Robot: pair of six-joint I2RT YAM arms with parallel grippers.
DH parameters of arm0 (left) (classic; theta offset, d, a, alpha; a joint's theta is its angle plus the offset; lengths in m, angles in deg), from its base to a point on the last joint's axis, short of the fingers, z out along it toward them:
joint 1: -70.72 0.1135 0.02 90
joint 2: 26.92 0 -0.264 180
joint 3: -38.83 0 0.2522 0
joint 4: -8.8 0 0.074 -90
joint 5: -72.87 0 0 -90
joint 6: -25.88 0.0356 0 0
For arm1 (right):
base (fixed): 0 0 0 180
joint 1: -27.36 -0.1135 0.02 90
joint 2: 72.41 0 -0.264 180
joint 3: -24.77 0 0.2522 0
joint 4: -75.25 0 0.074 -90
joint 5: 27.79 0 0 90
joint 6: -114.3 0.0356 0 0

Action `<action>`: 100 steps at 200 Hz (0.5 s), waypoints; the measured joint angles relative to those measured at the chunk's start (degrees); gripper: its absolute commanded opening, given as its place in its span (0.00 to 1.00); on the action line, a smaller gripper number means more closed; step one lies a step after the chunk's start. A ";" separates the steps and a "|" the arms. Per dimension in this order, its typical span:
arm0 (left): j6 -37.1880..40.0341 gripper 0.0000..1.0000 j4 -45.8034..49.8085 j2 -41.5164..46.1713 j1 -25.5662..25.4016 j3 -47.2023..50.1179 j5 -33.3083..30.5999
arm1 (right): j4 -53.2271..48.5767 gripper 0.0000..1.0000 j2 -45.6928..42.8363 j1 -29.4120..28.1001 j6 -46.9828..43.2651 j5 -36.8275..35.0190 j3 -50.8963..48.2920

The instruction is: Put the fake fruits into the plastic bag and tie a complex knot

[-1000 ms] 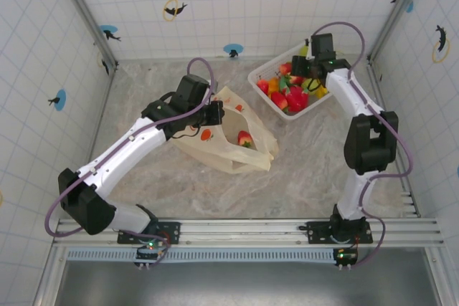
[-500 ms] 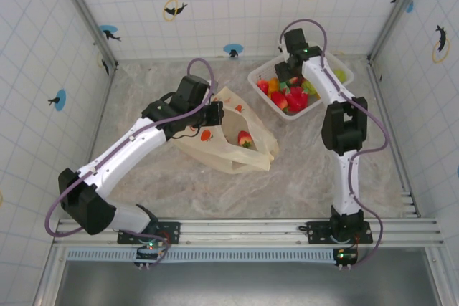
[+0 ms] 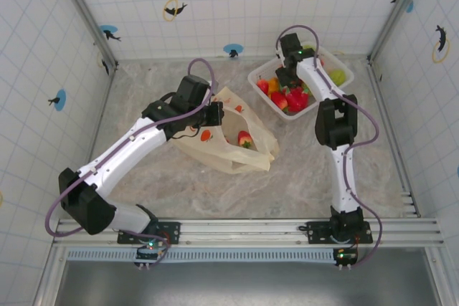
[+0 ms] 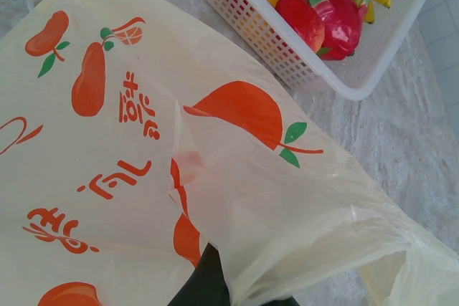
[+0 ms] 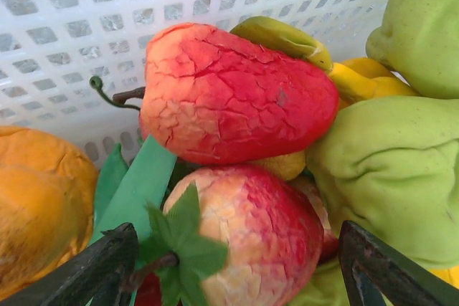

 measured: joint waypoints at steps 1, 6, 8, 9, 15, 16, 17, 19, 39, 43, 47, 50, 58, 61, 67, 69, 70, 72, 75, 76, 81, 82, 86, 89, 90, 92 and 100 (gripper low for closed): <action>0.02 0.00 0.02 0.00 0.00 0.00 0.00 | 0.00 0.73 0.04 0.00 0.04 -0.02 0.02; 0.04 0.00 0.04 -0.09 0.00 0.00 -0.02 | 0.00 0.72 0.31 0.00 0.02 -0.07 0.17; 0.04 0.00 0.04 -0.09 0.00 0.00 -0.02 | 0.02 0.71 0.35 0.00 0.02 -0.04 0.22; 0.04 0.00 0.04 -0.09 0.00 0.00 -0.02 | 0.02 0.71 0.42 0.00 -0.04 0.00 0.24; 0.20 0.00 0.13 -0.20 0.00 0.00 -0.02 | 0.02 0.69 0.59 0.00 0.02 -0.02 0.46; 0.20 0.00 0.13 -0.20 0.00 0.00 -0.02 | 0.02 0.69 0.61 0.00 -0.04 -0.02 0.48; 0.17 0.00 0.15 -0.20 0.00 0.00 -0.02 | 0.00 0.68 0.63 0.00 -0.11 -0.02 0.50; 0.20 0.00 0.17 -0.20 0.00 0.00 -0.02 | 0.07 0.68 0.68 0.00 -0.04 0.00 0.57; 0.22 0.00 0.44 -0.48 0.00 0.00 -0.02 | 0.17 0.67 0.90 0.04 0.15 0.04 0.61; 0.22 0.00 0.46 -0.59 0.00 0.00 -0.02 | 0.20 0.67 0.96 0.04 0.22 0.09 0.63; 0.22 0.00 0.50 -0.66 0.00 0.00 -0.02 | 0.20 0.67 1.05 0.07 0.24 0.13 0.70; 0.22 0.00 0.57 -0.76 0.00 0.00 -0.02 | 0.28 0.67 1.09 0.11 0.33 0.20 0.70; 0.22 0.00 0.74 -0.96 0.00 -0.02 -0.02 | 0.44 0.67 1.33 0.22 0.42 0.31 0.76; 0.22 0.00 0.81 -1.01 0.00 -0.02 -0.02 | 0.44 0.67 1.40 0.26 0.46 0.33 0.81; 0.24 0.00 0.96 -1.16 0.00 -0.02 -0.02 | 0.48 0.67 1.62 0.39 0.61 0.44 1.05; 0.24 0.00 1.01 -1.20 0.00 -0.02 -0.02 | 0.50 0.67 1.70 0.44 0.70 0.46 1.11; 0.24 0.00 1.03 -1.25 0.00 -0.02 -0.02 | 0.50 0.67 1.75 0.48 0.81 0.52 1.16; 0.22 0.00 1.09 -1.29 0.00 -0.04 -0.02 | 0.55 0.67 1.79 0.52 0.83 0.50 1.18; 0.22 0.00 1.11 -1.36 0.00 -0.04 -0.02 | 0.59 0.67 1.86 0.59 0.94 0.66 1.25; 0.22 0.00 1.11 -1.38 0.00 -0.04 -0.02 | 0.57 0.67 1.88 0.66 1.07 0.74 1.27; 0.24 0.00 1.11 -1.49 0.00 -0.09 -0.02 | 0.59 0.67 1.97 0.81 1.25 1.05 1.33; 0.24 0.00 1.11 -1.51 0.00 -0.09 -0.02 | 0.59 0.67 1.99 0.87 1.40 1.25 1.33; 0.24 0.00 1.11 -1.60 0.00 -0.11 -0.02 | 0.59 0.66 2.01 1.03 1.75 1.75 1.33; 0.24 0.00 1.11 -1.62 0.00 -0.13 -0.02 | 0.59 0.66 2.01 1.25 2.08 2.34 1.33; 0.24 0.00 1.11 -1.62 0.00 -0.13 -0.02 | 0.61 0.66 2.01 1.29 2.16 2.47 1.33; 0.24 0.00 1.11 -1.64 0.00 -0.15 -0.02 | 0.59 0.66 2.01 1.42 2.29 2.89 1.33; 0.24 0.00 1.16 -1.75 0.00 -0.24 -0.02 | 0.61 0.66 2.01 2.03 3.19 4.52 1.33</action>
